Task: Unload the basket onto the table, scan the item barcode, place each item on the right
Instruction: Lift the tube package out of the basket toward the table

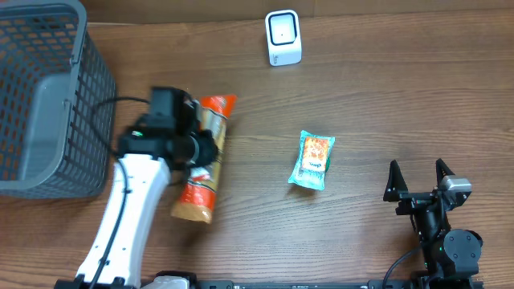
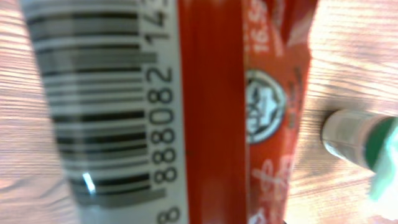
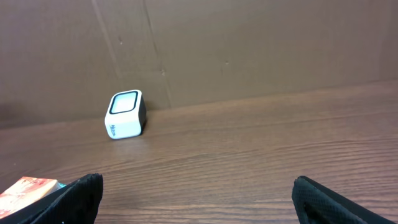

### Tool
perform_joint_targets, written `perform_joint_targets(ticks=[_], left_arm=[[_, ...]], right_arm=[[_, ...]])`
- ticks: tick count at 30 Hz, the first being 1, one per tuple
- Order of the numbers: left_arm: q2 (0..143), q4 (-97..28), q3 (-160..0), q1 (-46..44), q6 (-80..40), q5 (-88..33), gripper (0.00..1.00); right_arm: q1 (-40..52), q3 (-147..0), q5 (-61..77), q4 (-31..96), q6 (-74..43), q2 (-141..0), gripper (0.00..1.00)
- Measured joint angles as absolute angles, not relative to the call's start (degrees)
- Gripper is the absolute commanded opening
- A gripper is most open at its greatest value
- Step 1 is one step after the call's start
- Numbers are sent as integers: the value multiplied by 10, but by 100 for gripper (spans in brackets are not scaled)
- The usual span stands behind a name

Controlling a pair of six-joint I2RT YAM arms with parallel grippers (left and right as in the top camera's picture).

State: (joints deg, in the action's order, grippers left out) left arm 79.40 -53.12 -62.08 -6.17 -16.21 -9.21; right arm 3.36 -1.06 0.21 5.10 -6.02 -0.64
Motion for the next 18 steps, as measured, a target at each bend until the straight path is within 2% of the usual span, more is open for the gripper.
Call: perform_joint_targets(ticks=[7, 9, 11, 13, 14, 18], left_arm=[[814, -411, -521, -144, -218, -60, 4], [830, -400, -514, -162, -226, -47, 8], [850, -387, -510, -178, -230, -36, 31], [867, -372, -508, -189, -235, -29, 61], [877, -361, -508, -193, -239, -29, 69], [896, -330, -508, -199, -236, -36, 86]], right_arm=[[34, -11, 2, 51, -60, -6, 100], [34, -10, 2, 51, -60, -6, 100], [34, -11, 2, 51, -60, -6, 100], [34, -11, 2, 51, -60, -6, 100], [34, -11, 2, 51, -60, -6, 100], [34, -11, 2, 52, -60, -6, 100]])
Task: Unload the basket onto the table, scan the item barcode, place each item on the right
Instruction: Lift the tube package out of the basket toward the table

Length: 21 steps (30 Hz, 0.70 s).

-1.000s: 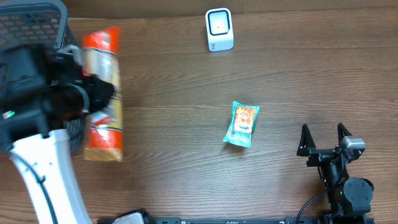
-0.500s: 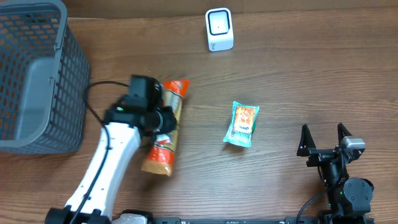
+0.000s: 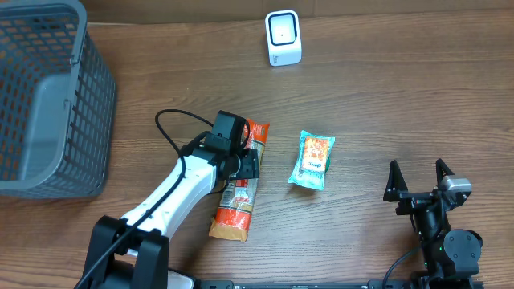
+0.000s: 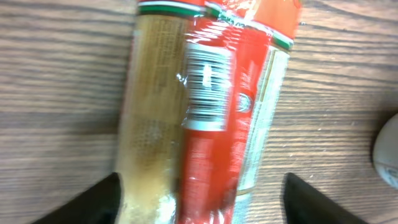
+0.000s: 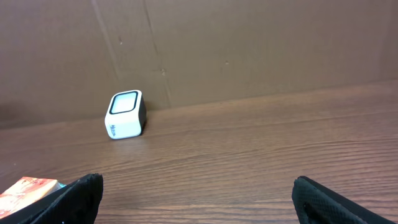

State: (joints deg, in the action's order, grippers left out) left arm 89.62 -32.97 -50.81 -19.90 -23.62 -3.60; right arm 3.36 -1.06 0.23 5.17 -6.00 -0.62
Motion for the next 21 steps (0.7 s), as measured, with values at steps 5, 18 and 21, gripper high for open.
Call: perform_joint_targets(ticks=[5, 18, 21], left_arm=[[902, -333, -511, -199, -218, -47, 100], [902, -490, -648, -199, -170, -25, 87], [902, -512, -666, -199, -163, -16, 18]], right_arm=[[34, -10, 2, 51, -60, -6, 100], [34, -11, 2, 51, -60, -6, 100], [34, -10, 2, 51, -60, -6, 100]])
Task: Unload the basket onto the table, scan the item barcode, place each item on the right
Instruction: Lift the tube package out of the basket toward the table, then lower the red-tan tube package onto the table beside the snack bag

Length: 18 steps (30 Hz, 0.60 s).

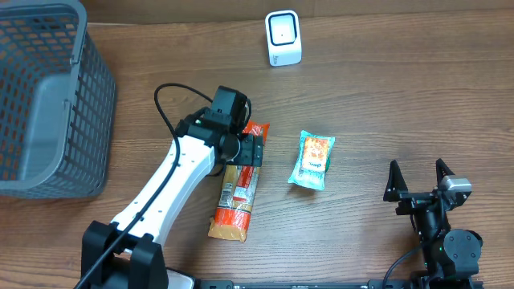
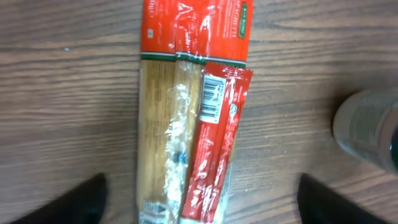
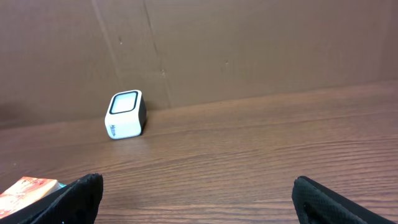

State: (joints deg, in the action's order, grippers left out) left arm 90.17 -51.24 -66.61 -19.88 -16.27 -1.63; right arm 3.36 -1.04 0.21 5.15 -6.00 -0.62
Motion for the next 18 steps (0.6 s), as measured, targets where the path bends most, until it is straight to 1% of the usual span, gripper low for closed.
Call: perform_joint_targets(ticks=[1, 9, 14, 18], left_arm=[[902, -522, -668, -199, -161, -10, 4], [902, -599, -669, -182, -164, 82, 4], [902, -595, -648, -175, -168, 92, 4], [902, -568, -599, -175, -173, 86, 4]], right_arm=[[34, -10, 2, 51, -60, -6, 100], [34, -11, 2, 52, -60, -6, 100], [34, -11, 2, 51, -60, -6, 100], [34, -11, 2, 52, -60, -6, 100]])
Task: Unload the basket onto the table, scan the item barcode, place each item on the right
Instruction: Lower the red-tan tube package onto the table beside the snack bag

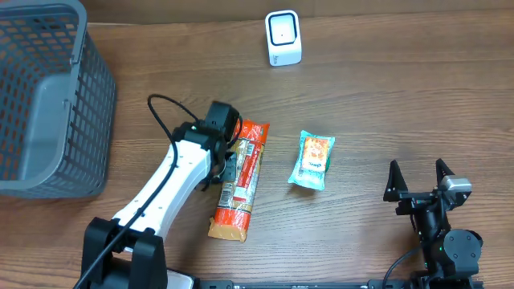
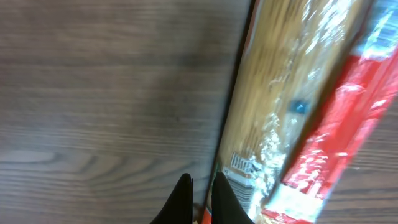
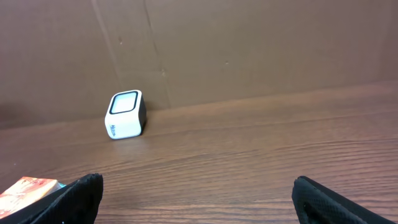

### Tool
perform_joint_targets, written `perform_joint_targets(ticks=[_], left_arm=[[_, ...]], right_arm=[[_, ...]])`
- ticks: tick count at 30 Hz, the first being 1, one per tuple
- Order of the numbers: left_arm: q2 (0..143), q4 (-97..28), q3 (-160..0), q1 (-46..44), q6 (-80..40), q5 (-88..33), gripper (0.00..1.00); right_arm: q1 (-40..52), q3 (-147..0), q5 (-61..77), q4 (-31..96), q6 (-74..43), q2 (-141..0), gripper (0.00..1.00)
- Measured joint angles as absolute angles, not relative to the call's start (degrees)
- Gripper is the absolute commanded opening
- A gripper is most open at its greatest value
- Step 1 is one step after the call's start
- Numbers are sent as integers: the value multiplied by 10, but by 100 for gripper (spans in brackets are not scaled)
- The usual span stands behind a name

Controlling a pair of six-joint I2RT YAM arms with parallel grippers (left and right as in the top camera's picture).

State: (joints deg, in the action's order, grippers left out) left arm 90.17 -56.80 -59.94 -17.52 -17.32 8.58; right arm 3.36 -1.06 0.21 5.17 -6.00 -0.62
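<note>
A long red and clear pasta pack lies on the wooden table, pointing towards me. My left gripper sits low at its left edge. In the left wrist view the pack fills the right side. My left gripper has its black fingers pinched on the pack's thin edge seam. The white scanner stands at the back of the table, also seen as the scanner against the brown wall. My right gripper rests open at the front right, its fingertips far apart and holding nothing.
A grey mesh basket stands at the back left. A small green snack pouch lies right of the pasta pack. The left arm's black cable loops above the pack.
My left gripper was open and high over the pasta pack. Now it is down at the pack's left edge with its fingers pinched together. The pack and the right arm have not moved.
First my left gripper was on the pasta pack near the basket, the barcode filling its view. Then the pack lay mid-table beside the green pouch, with the gripper open over it. The gripper stood higher after that, and now it pinches the pack's left edge.
</note>
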Motion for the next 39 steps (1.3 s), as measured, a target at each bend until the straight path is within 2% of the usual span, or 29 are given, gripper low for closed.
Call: perform_joint_targets(ticks=[8, 19, 28, 30, 32, 33, 34, 35, 39], left_arm=[[902, -522, -526, -175, -178, 36, 4], [902, -517, -516, -176, -178, -57, 4], [902, -589, -540, -175, -166, -76, 5], [903, -622, -581, -175, -161, -78, 12], [905, -651, -637, -175, -156, -80, 32], [905, -663, -666, -175, -155, -81, 54], [905, -677, -704, -175, -155, -84, 94], [905, -679, -728, -175, -154, -87, 100], [905, -646, -815, -175, -154, -133, 100]], right_arm=[[34, -11, 2, 52, -60, -6, 100], [34, -11, 2, 52, -60, -6, 100], [34, -11, 2, 52, -60, -6, 100], [34, -11, 2, 51, -60, -6, 100], [34, -11, 2, 51, -60, -6, 100], [34, -10, 2, 51, -60, -6, 100], [34, -11, 2, 51, -60, -6, 100], [34, -11, 2, 51, -60, -6, 100], [34, -10, 2, 52, -60, -6, 100]])
